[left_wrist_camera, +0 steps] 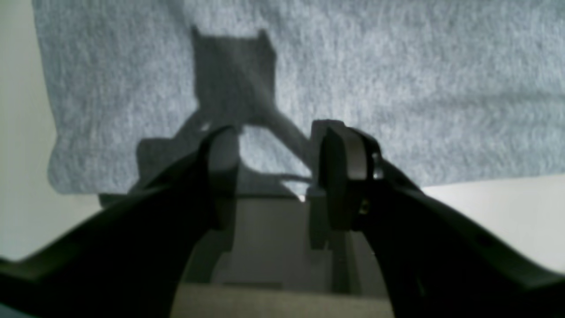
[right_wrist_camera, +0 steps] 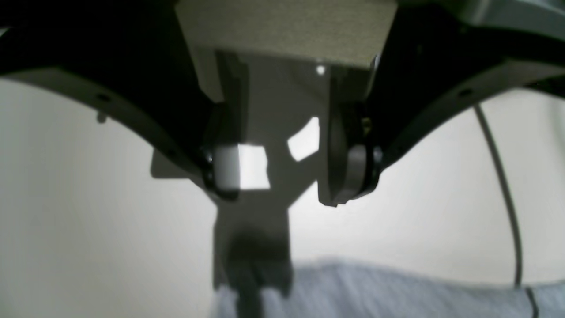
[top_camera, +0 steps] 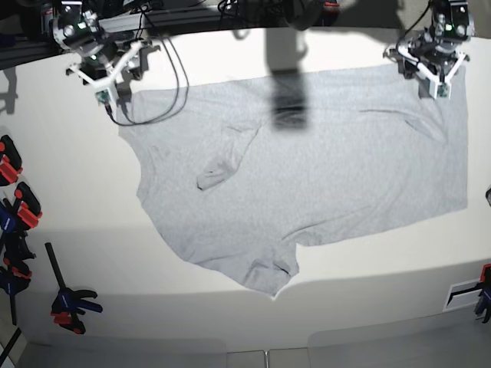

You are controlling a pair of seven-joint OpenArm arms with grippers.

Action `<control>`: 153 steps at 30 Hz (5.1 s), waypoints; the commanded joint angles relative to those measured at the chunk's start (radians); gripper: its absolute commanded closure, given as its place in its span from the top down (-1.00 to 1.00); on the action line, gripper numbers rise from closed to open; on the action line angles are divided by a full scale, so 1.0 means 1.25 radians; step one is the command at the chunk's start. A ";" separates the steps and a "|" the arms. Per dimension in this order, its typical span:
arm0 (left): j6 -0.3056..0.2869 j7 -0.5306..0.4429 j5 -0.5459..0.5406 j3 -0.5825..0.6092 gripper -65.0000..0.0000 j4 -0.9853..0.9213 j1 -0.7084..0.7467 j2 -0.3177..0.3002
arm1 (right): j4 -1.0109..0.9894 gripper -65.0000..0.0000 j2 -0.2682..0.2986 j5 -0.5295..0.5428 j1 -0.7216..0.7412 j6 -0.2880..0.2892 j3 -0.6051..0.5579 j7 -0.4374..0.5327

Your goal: Fold the T-shirt properly

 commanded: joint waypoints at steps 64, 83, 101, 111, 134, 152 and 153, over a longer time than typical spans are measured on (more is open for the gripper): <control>0.067 -0.014 0.011 -0.005 -0.11 0.044 0.055 0.060 | -0.014 -0.04 0.009 -0.078 0.015 -0.045 -0.146 0.000; 0.069 -0.041 0.074 -0.005 -0.11 0.113 0.063 0.059 | 0.045 -0.04 0.009 -0.074 0.015 -0.045 -0.112 0.012; 0.070 -0.099 0.219 -0.005 -0.04 0.113 -0.129 0.055 | 0.151 -0.04 0.009 -0.074 0.131 -0.045 -0.113 0.050; 0.039 0.055 0.168 -0.005 0.23 0.106 -0.338 -0.031 | 0.151 -0.03 0.009 0.031 0.190 -0.043 -0.113 -0.032; -0.213 -0.154 -0.024 -0.005 0.23 -0.994 -0.941 -0.172 | 0.151 -0.03 0.009 0.034 0.190 -0.020 -0.113 -0.031; -0.319 -0.164 -0.039 -0.005 0.07 -1.046 -0.874 -0.138 | 0.151 -0.03 0.009 0.035 0.190 -0.020 -0.113 -0.017; -0.320 -0.166 -0.039 -0.005 -0.03 -1.046 -0.875 -0.138 | 0.151 -0.03 0.009 0.035 0.190 -0.020 -0.113 -0.017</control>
